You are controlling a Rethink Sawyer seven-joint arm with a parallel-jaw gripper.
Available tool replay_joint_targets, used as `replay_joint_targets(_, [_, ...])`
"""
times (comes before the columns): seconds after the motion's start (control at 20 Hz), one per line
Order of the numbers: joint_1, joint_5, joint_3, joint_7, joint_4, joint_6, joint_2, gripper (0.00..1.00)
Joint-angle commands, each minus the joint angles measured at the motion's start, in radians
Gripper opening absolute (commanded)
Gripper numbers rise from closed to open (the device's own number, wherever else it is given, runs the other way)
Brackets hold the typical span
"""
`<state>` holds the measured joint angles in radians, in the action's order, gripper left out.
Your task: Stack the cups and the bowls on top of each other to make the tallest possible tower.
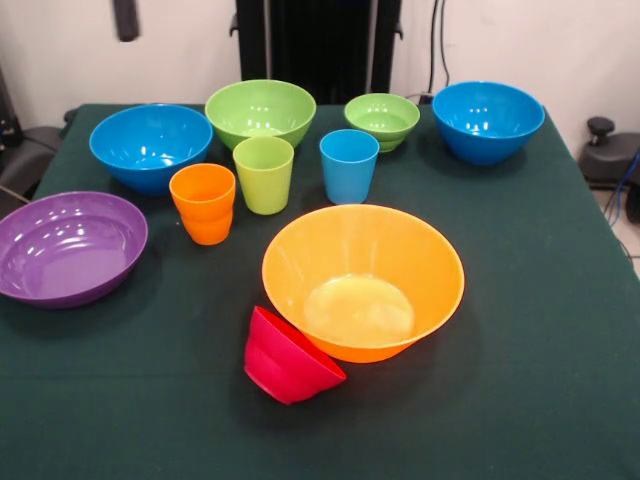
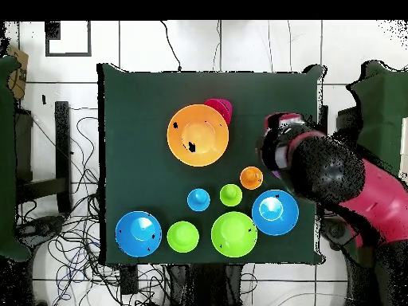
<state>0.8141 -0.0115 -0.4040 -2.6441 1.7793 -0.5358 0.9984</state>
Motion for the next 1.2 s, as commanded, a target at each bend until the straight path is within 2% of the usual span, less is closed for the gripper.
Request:
replay_joint_targets(0.05, [0.030,-0.134,0.001,0.171,-0.025,0.023,-0.099,1.00])
replay_joint_targets(0.3, [0.050,-0.180,-0.017,0.154,-0.039,0.079,-0.163,1.00])
replay_joint_targets(0.55, [0.038,-0.225,-0.016,0.146,-0.021,0.074,-0.170,1.00])
replay_joint_targets(0.85, [0.047,-0.239,-0.034,0.102,0.006,0.154,-0.239,1.00])
replay_joint_targets(1.2, [0.042,-0.247,-0.035,0.090,0.014,0.166,-0.267,1.00])
